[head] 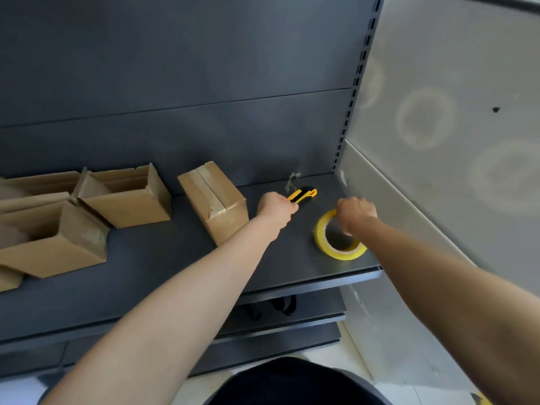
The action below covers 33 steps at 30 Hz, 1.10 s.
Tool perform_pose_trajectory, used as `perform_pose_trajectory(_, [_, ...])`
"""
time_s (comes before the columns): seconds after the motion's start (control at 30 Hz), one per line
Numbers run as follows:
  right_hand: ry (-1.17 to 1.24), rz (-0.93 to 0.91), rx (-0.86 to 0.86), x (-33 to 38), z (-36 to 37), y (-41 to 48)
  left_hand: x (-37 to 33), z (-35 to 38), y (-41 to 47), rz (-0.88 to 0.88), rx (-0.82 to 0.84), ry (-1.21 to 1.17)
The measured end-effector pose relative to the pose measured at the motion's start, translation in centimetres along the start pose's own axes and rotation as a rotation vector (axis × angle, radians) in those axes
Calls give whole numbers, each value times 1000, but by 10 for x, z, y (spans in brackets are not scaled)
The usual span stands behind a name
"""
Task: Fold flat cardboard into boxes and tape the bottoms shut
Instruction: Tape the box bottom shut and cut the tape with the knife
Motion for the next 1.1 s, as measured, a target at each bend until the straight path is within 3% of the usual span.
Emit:
perform_pose_trajectory(0.17, [-25,15,50,17,6,10,-2,-66,15,213,-328,-67])
perform_pose_trajectory(0.27, [-17,12,78,28,4,13,6,-117,23,258,-540,83])
perform_pose_trajectory(0.33, [26,-14,55,48,-8,14,14,-143,34,236,-581,190])
perform_pose_trajectory(0.43, [478,-62,117,96,-34,14,23,-161,49,180,-527,317])
perform_pose_trajectory(0.5, [862,-77,387,131,-46,4,24,-163,57,169,-441,386])
perform_pose_trajectory(0.6, [1055,-38,677,165,-56,-15,25,-164,67,151,-313,509])
perform_pose_trajectory(0.8, [1495,285,818,181,-57,-28,33,-170,81,108,-245,648])
perform_pose_trajectory(1.1, [1530,377,764,191,-61,-32,48,-185,75,13,-257,504])
Point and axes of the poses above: each hand's wrist, its own y-axis towards the middle knuckle, its own z-axis out of the palm, x = y × z, the point moved 3 cm from there along y, towards the middle knuckle, and after that the axes turned 6 degrees about y, right-handed, at the moved point
